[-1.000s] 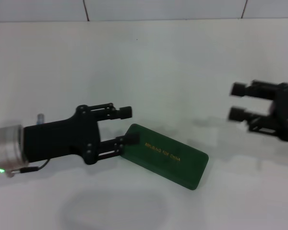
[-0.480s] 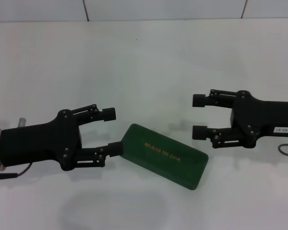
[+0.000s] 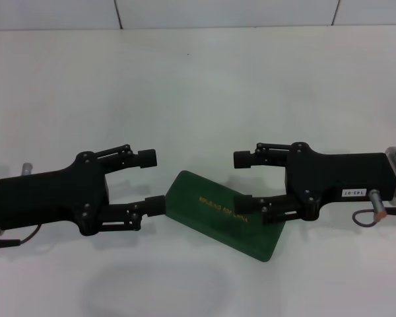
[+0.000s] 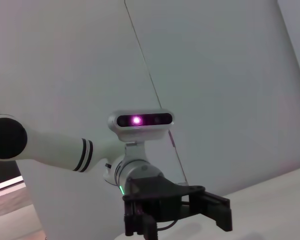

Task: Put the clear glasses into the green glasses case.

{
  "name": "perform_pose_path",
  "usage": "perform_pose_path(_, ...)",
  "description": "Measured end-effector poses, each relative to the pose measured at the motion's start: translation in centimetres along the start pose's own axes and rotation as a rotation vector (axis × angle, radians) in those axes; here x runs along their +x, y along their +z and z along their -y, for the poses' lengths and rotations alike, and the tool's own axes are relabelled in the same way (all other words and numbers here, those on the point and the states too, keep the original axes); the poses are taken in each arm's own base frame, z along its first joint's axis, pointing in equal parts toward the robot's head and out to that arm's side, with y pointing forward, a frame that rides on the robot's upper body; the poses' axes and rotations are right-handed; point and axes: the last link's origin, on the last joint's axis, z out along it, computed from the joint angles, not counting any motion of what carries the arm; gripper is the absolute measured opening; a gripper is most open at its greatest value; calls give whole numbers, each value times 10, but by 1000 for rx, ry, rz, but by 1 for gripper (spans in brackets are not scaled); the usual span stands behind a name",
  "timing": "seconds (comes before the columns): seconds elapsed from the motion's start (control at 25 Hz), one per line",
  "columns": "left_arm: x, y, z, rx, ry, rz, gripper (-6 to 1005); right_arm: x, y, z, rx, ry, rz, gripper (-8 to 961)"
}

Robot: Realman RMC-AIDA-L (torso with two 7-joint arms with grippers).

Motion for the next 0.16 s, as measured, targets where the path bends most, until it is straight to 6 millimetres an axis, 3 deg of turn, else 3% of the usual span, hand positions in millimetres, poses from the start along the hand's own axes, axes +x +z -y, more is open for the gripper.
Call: perform_pose_path(0.16, 1, 0, 0, 1, 0, -1, 865, 1, 0, -1, 1, -2, 2, 823)
